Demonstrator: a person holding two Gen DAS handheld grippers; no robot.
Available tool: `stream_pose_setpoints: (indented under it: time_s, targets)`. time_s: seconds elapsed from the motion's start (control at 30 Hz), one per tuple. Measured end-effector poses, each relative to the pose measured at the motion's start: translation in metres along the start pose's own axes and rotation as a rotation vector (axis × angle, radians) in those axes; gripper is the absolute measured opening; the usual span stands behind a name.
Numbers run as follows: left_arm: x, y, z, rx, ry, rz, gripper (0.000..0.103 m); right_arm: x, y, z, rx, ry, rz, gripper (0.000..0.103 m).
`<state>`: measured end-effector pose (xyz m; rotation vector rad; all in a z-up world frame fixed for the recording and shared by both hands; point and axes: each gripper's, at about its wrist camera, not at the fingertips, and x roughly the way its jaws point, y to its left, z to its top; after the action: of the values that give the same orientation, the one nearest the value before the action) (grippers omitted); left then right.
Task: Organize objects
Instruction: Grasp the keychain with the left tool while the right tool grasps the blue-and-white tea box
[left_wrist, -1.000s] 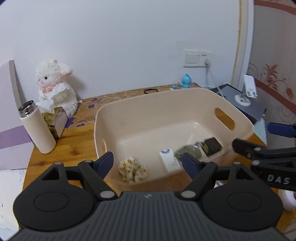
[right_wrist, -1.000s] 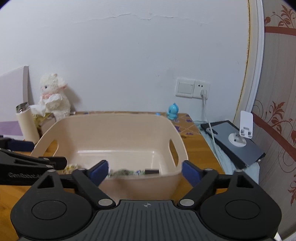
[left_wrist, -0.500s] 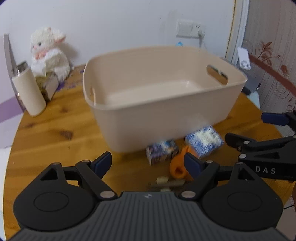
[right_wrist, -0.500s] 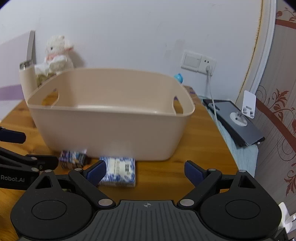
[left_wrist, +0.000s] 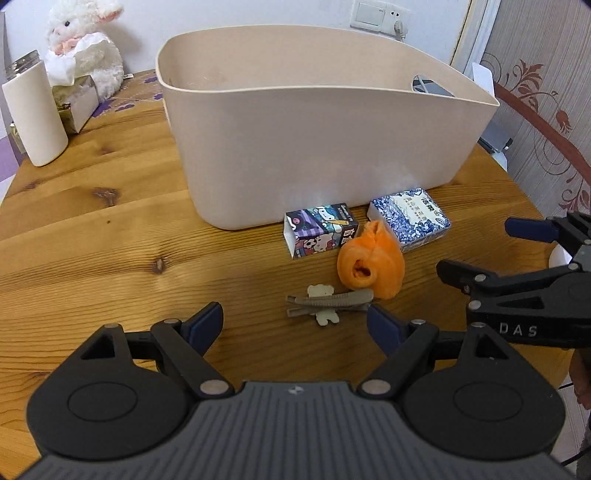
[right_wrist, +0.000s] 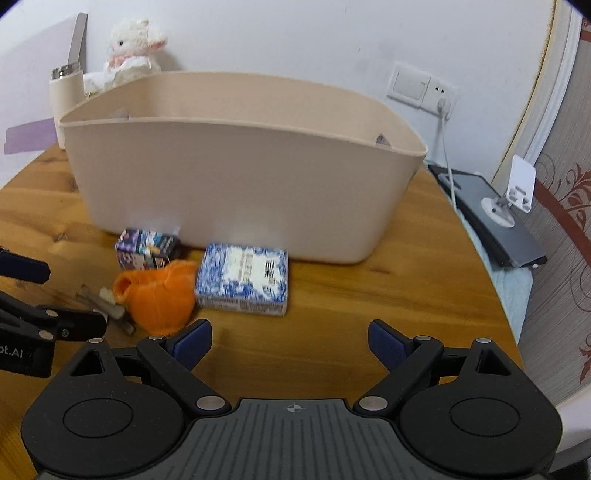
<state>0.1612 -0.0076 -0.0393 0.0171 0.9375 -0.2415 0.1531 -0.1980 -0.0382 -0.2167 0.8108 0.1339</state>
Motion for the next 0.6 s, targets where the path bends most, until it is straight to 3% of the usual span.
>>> stream_pose_setpoints:
  time_s: [0.23, 0.43, 0.6]
  targets:
    - [0.012, -0.006, 0.002, -0.001, -0.027, 0.004, 0.087, 0.014, 0.0, -0.005, 0.007, 0.033, 0.022, 0.093]
    - [0.017, -0.012, 0.002, 0.031, -0.048, 0.058, 0.088, 0.022, -0.001, -0.001, 0.013, 0.005, 0.042, 0.095]
    - [0.016, -0.007, 0.0, 0.038, -0.058, 0.056, 0.088, 0.03, 0.0, 0.003, 0.037, -0.009, 0.077, 0.096]
